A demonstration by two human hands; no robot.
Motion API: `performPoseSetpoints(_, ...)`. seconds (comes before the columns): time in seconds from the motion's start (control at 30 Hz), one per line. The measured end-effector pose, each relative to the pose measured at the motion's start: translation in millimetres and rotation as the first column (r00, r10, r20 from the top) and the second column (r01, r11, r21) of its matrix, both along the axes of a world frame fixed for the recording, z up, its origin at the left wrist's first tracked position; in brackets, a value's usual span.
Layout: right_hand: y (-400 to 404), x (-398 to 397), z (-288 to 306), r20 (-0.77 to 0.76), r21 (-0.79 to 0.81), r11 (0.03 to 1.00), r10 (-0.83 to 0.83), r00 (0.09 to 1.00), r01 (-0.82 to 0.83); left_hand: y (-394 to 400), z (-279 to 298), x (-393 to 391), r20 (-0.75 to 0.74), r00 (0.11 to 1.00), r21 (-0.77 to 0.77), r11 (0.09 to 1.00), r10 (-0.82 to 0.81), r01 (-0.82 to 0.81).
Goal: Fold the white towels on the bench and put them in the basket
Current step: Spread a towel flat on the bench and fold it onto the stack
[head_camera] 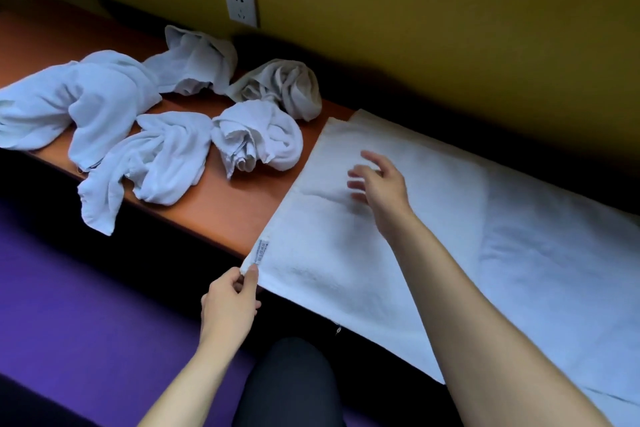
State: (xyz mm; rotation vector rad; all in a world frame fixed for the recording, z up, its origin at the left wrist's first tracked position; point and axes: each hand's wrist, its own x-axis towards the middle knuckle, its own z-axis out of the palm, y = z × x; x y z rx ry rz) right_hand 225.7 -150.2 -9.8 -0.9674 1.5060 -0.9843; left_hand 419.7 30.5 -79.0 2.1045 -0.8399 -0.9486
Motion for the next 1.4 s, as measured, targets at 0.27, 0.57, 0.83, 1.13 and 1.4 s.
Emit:
performPoseSetpoints(0.27,176,-130,-30,-0.516,-0.057,0.969,-0.233,0.825,0.238,-11,-6,-8,-0.14,0.98,-0.053,0.987,0.141,-0.149)
performPoseSetpoints(0.57,256,-131,-71,-0.271,0.296,0.909,-0.214,0.939,0.293,-13,7,-14,-0.337,0.924,-0.068,0.974,0.182,-0.217)
performPoseSetpoints(0.83,254,-143,-39,-0.26,-0.036,0.9,-0.428,0.865,0.435,3,42,-16,-0.426,0.896,-0.156,0.966,0.121,-0.205)
performPoseSetpoints(1.13,287,-167,20,-0.11,-0.225,0.823,-0.553,0.826,0.521,62,74,-34,-0.467,0.874,-0.234,0.933,0.138,-0.272)
performPoseSetpoints(1.4,307,-183,9,0.04,-0.131,0.848,-0.513,0.857,0.514,97,78,-37,-0.497,0.868,-0.267,0.955,-0.025,-0.126)
